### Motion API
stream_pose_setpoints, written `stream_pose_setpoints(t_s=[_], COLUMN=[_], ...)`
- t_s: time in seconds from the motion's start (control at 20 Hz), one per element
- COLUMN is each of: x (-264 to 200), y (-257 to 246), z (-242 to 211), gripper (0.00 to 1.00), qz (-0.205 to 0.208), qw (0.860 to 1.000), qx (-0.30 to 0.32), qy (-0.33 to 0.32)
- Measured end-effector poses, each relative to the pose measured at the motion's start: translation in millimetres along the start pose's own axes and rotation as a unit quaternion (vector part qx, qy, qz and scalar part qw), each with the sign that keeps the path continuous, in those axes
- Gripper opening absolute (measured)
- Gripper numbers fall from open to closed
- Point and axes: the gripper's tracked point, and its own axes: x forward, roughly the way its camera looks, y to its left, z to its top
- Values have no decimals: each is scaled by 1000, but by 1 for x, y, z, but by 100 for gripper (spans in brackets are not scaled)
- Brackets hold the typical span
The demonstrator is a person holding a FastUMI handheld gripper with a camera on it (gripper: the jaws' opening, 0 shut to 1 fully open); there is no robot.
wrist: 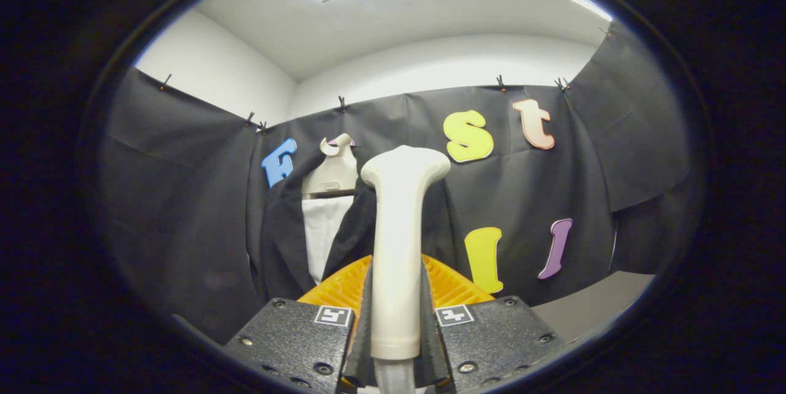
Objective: Iron the clothes twice with a garment steamer, once on the left side and once on the right side.
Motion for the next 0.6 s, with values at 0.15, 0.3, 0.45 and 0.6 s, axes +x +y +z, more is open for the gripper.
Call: stream_pose_setpoints(t_s=[0.15, 0.3, 0.45, 0.6], x=[9, 15, 15, 11], y=[11, 16, 17, 13], z=[6, 0, -22, -44], gripper=[36, 36, 37, 37], qz=[-7, -19, -26, -36], qw=[1000, 1000, 999, 998], qx=[-15, -23, -29, -25], qy=[-11, -6, 18, 44])
